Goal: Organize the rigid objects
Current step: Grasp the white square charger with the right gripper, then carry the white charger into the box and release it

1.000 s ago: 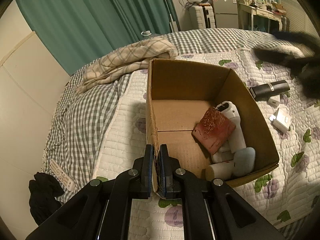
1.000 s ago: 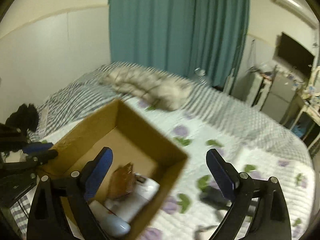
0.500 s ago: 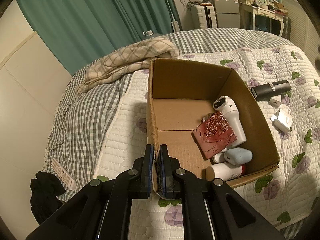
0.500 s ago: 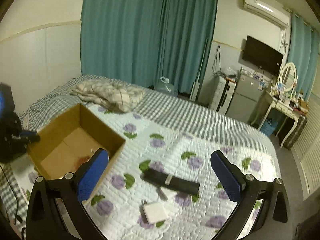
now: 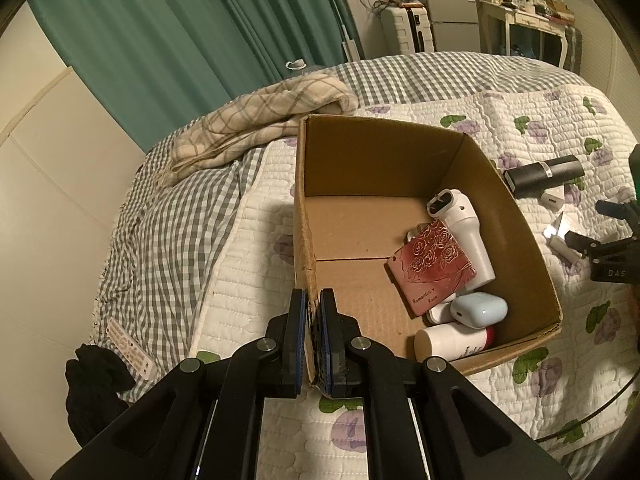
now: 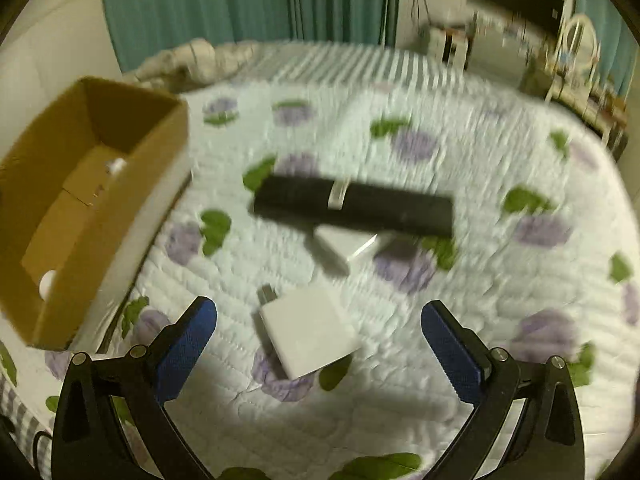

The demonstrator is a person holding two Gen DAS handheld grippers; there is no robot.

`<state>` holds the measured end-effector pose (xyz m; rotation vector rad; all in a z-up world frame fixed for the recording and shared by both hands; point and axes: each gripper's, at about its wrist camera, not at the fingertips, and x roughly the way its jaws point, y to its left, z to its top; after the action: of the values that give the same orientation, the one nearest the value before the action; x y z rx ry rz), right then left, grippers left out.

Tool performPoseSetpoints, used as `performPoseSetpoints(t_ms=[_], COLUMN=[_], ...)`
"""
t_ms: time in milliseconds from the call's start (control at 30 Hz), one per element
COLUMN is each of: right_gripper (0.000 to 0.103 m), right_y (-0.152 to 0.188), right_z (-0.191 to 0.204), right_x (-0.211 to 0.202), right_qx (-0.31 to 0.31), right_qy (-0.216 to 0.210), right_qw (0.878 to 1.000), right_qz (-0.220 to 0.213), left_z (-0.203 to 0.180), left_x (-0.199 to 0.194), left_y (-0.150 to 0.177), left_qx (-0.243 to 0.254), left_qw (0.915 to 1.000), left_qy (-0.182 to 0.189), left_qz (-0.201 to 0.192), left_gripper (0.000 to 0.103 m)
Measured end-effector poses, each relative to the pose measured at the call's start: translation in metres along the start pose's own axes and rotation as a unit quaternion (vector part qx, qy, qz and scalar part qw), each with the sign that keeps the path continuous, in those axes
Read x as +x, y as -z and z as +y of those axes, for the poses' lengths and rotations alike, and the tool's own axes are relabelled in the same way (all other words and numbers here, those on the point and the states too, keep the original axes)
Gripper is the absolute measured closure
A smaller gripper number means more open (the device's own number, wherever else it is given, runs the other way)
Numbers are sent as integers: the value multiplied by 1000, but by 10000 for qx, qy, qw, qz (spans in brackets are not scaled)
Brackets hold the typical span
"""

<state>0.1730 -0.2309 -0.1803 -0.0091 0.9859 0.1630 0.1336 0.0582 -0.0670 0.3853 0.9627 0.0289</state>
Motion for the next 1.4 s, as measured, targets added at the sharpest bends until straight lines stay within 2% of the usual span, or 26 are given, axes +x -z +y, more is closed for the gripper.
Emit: performPoseSetpoints(t_ms=[233,333,433,600,800,933,1200,1333,1400], right_gripper=[3,9,26,38,39,42,48,49,49], right_y=[4,5,6,7,7,7,-4,-14,-24], right_z=[13,13,10,4,7,11,8,13,18], right_x=[11,20,28,29,28,21,-12,-32,-48], right_qx=[-297,-285,-191,-70,-146,-239,-147,-175,-159], right_qy=[130,86,-87,-35,58,128,-85,-103,-246], right_qw=[9992,9987,9981,9981,9983,9989,9997,9988,9976], right_qz=[232,412,585,603,569,395,-174,-451,-633], left_z=[0,-1,-1,-2,-3,-2,-2,0,0], left_x=[0,0,0,0,0,0,0,0,0], left_y=[0,0,0,0,0,0,0,-1,-1], left_qx=[-5,-19,-28,-28,-41,-44,-62,-68,-70], left_qw=[10000,10000,10000,10000,10000,10000,10000,9999,9999], left_qy=[14,22,34,35,48,48,64,113,125], left_qz=[13,15,17,18,18,22,16,15,9], left_gripper=[97,97,97,97,97,97,97,97,97])
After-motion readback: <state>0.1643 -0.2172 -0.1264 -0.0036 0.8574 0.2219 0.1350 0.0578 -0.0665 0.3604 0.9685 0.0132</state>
